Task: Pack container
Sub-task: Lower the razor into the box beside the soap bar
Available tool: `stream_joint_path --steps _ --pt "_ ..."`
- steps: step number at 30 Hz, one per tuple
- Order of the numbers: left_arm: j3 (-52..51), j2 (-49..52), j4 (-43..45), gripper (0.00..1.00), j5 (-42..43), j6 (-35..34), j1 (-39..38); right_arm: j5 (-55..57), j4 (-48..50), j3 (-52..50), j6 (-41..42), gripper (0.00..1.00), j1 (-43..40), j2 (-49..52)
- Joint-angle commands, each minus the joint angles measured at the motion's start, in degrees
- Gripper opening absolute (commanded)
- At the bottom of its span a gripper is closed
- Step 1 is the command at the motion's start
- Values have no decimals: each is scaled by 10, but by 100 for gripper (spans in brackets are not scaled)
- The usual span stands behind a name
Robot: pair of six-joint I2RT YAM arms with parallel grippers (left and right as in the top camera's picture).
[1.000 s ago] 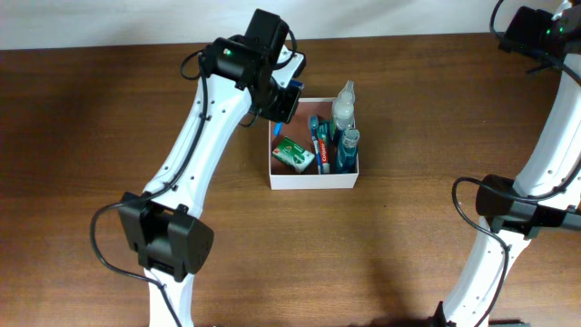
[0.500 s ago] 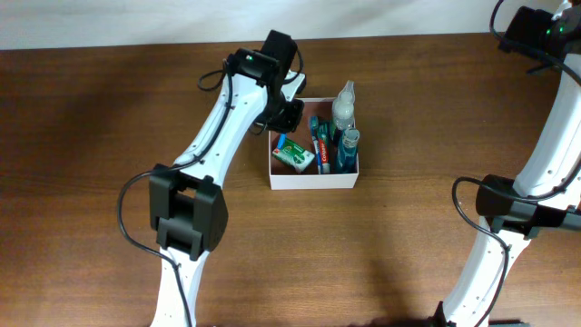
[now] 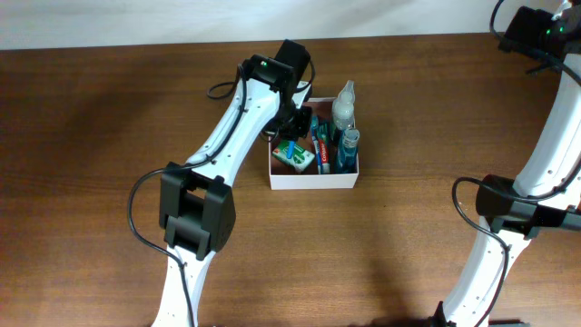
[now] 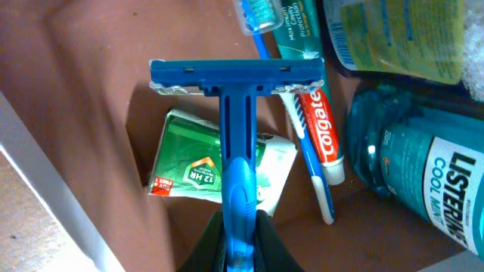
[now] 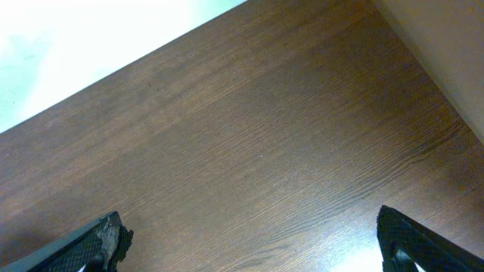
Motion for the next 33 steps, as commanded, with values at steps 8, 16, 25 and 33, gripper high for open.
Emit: stream_joint_path --steps 8,16,25,33 --pt "-4 5 -2 3 -39 -63 0 7 -3 -2 1 98 2 2" --pt "-4 16 -9 6 -41 -76 0 7 -3 -2 1 98 2 2" --pt "-4 38 -20 7 -41 -86 0 7 -3 -2 1 98 2 2" --pt "-4 38 -16 22 -41 -86 0 7 -3 -2 1 98 2 2"
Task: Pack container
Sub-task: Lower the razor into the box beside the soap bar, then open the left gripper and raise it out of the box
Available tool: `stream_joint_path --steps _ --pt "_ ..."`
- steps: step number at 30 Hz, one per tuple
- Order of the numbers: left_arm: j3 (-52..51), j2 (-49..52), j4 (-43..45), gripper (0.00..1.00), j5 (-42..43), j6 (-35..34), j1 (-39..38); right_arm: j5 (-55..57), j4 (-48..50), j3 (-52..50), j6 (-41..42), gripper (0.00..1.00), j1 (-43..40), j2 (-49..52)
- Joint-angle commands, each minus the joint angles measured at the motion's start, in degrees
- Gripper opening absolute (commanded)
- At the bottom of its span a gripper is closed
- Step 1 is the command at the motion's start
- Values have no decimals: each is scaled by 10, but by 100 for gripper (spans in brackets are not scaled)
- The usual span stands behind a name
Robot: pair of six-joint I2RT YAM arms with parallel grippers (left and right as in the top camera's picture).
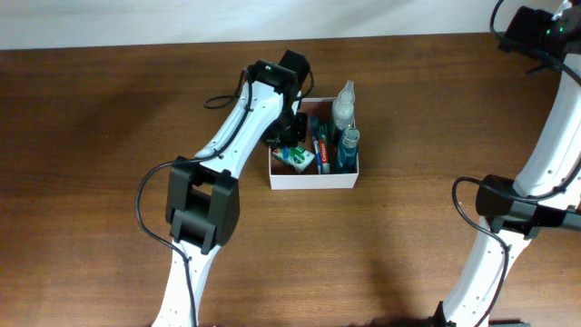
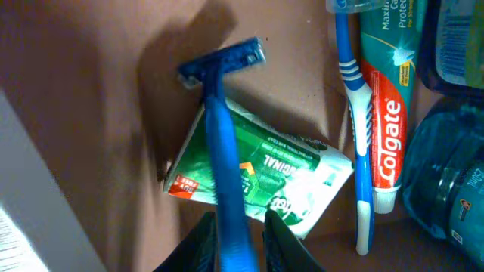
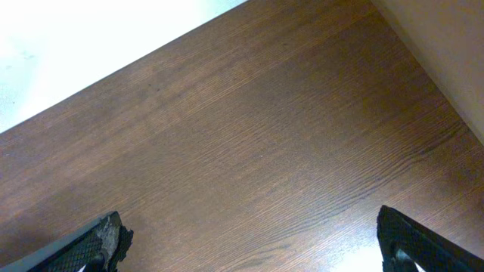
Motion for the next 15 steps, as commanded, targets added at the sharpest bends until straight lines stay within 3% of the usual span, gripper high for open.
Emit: stream_joint_path --steps 1,9,15 --pt "-3 1 2 24 -6 -4 0 7 -3 -2 1 98 2 2" --pt "23 0 0 34 -5 16 0 7 -3 -2 1 98 2 2" --pt "119 0 -47 43 -6 62 0 7 -3 -2 1 98 2 2"
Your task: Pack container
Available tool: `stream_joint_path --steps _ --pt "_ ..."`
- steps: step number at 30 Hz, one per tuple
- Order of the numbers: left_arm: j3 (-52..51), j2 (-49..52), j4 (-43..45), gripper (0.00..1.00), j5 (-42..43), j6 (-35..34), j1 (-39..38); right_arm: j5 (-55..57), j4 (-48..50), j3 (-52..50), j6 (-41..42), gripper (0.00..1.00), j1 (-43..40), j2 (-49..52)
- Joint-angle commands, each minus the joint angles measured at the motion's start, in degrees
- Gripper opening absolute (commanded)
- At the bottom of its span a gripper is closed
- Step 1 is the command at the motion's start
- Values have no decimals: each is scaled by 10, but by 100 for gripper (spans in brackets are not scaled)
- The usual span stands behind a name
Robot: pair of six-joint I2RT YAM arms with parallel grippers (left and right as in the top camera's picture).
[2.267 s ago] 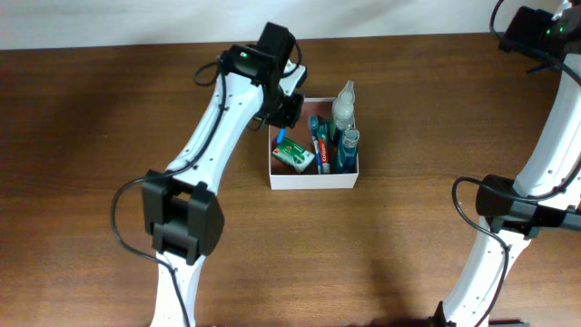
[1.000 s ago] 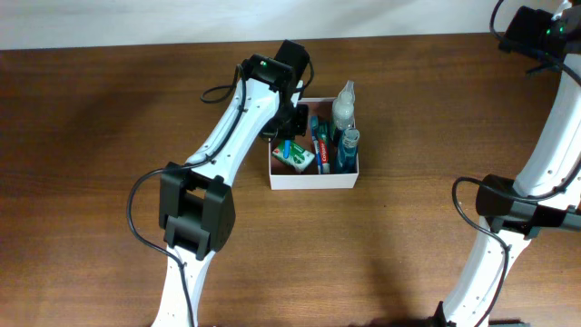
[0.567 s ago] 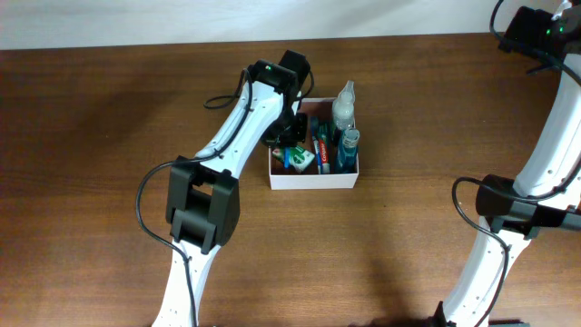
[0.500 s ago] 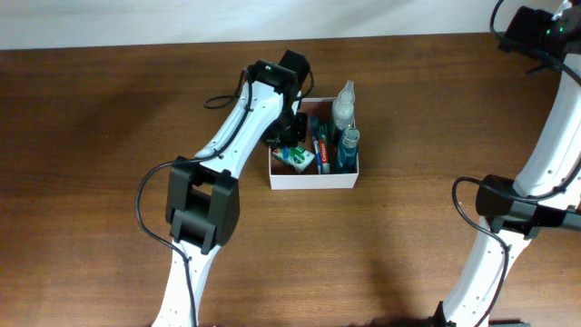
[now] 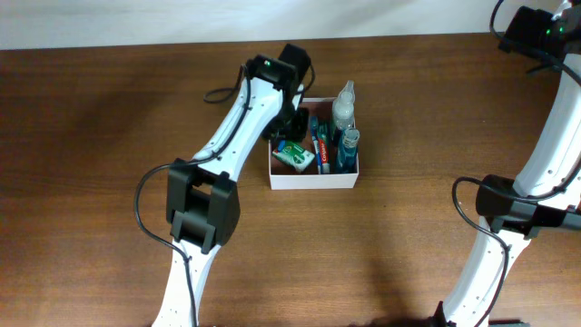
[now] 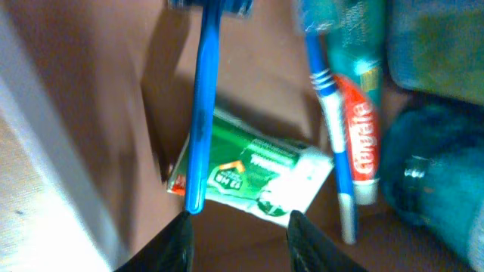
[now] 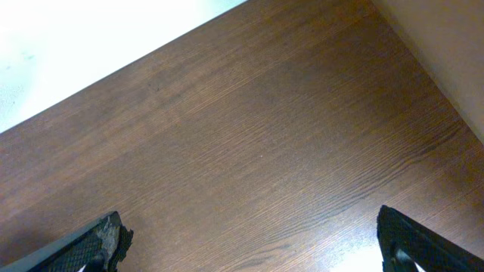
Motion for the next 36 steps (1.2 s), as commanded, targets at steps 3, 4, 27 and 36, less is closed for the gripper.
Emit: stream_joint_path --steps 3,4,27,36 --pt "135 -2 -57 43 -4 33 0 7 -3 -2 1 98 2 2" --pt "165 -2 -75 43 -4 33 0 7 -3 -2 1 99 2 2" --pt "390 -174 -175 99 -159 122 53 7 -3 -2 1 98 2 2" --pt "390 -185 -175 99 -158 122 76 7 -3 -2 1 98 2 2"
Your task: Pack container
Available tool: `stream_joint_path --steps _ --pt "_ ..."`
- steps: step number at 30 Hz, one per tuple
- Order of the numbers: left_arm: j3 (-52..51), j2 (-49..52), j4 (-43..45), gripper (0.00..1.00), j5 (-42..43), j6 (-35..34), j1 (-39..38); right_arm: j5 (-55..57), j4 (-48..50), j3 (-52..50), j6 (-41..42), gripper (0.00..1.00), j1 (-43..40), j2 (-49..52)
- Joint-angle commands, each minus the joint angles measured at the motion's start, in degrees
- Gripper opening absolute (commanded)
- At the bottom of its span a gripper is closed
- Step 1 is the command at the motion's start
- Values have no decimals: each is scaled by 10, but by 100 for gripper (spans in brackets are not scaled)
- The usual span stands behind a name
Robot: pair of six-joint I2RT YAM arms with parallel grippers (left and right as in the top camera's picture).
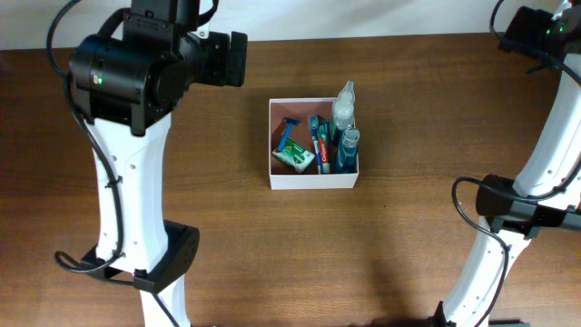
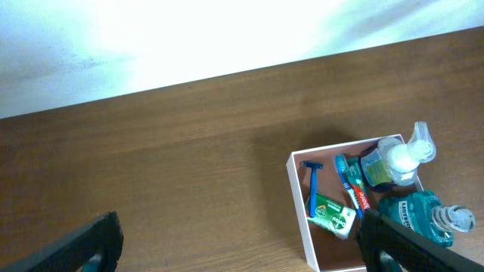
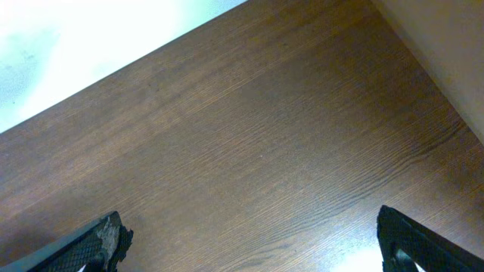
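Observation:
The white box (image 1: 313,182) stands mid-table. Inside it lie a blue razor (image 2: 310,185) along the left wall, a green packet (image 2: 331,214), a toothbrush and Colgate tube (image 2: 355,190), a clear spray bottle (image 2: 404,155) and a teal Listerine bottle (image 2: 420,213). My left gripper (image 2: 242,253) is open wide and empty, high above the table to the left of the box. At the far right corner my right gripper (image 3: 249,253) is open over bare wood.
Brown wooden table (image 1: 408,245) all round the box. The raised left arm (image 1: 136,82) fills the upper left of the overhead view. The right arm (image 1: 545,136) runs down the right edge. A pale wall borders the table's far side.
My left gripper was low inside the box, open beside the razor. Now it is high up and off to the left. The razor lies in the box. The right arm has not moved.
My left gripper was shut on the blue razor just above the green packet in the box. Then the razor leaned on the packet between loosening fingers, then lay free. Now the gripper is far from the box and empty.

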Motion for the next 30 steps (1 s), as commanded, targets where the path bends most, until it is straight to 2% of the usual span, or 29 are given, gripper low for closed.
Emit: stream_joint_path --steps 1,5,10,14,28,30 --pt "7 -5 -2 99 -10 11 -2 7 -3 -2 1 98 2 2" --pt "7 -5 -2 99 9 10 -2 7 -3 -2 1 98 2 2" --pt "7 -5 -2 99 102 10 -2 7 -3 -2 1 98 2 2" --pt "7 -5 -2 99 132 10 -2 7 -3 -2 1 98 2 2" --pt "7 -33 -2 99 124 14 -1 7 -3 -2 1 98 2 2" --pt "-1 -56 -2 99 115 38 -1 7 -3 -2 1 98 2 2"
